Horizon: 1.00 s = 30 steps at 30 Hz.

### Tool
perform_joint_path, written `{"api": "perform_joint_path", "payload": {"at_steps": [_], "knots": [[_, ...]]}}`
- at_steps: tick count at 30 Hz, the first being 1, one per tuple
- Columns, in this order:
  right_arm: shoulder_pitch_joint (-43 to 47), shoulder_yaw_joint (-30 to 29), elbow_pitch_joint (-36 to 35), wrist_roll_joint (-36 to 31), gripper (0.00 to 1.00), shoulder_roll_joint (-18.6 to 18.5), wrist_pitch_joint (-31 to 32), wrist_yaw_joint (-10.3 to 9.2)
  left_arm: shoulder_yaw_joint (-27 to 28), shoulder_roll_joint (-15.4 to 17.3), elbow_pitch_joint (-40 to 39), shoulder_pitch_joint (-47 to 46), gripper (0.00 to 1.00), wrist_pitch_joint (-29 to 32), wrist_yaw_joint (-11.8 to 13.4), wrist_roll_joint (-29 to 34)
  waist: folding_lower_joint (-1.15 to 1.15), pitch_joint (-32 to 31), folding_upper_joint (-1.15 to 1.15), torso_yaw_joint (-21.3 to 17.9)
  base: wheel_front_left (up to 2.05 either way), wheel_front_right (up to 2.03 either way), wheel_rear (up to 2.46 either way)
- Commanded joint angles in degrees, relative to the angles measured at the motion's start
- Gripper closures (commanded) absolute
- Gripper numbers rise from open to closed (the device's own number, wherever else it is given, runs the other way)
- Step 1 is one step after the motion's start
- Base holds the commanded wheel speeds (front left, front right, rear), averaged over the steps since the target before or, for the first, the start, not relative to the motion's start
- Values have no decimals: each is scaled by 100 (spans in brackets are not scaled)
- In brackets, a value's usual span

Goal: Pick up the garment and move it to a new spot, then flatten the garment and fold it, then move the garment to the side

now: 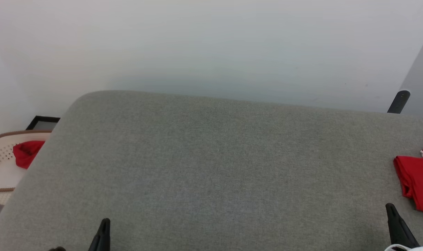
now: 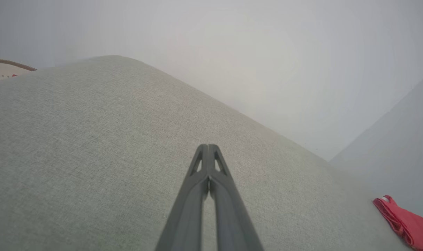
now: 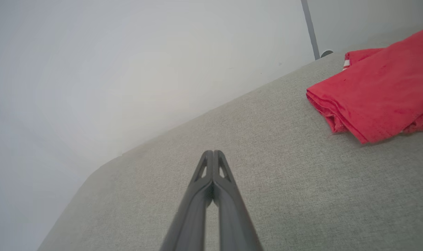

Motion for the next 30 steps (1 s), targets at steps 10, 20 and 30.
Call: {"api": "perform_joint_path", "payload": {"at_steps": [10,20,30], "knots": [[-339,25,87,852,100,34,86,-1,80,-44,62,-360,100,212,0,-925,0,38,0,-25,0,0,0],[-500,45,224,1546,100,80,165,-2,128,-116,168,-556,100,406,0,-1667,0,75,0,-49,0,0,0],[-638,62,353,2178,100,128,236,-2,175,-187,273,-738,100,589,0,-2336,0,113,0,-74,0,0,0]]}}
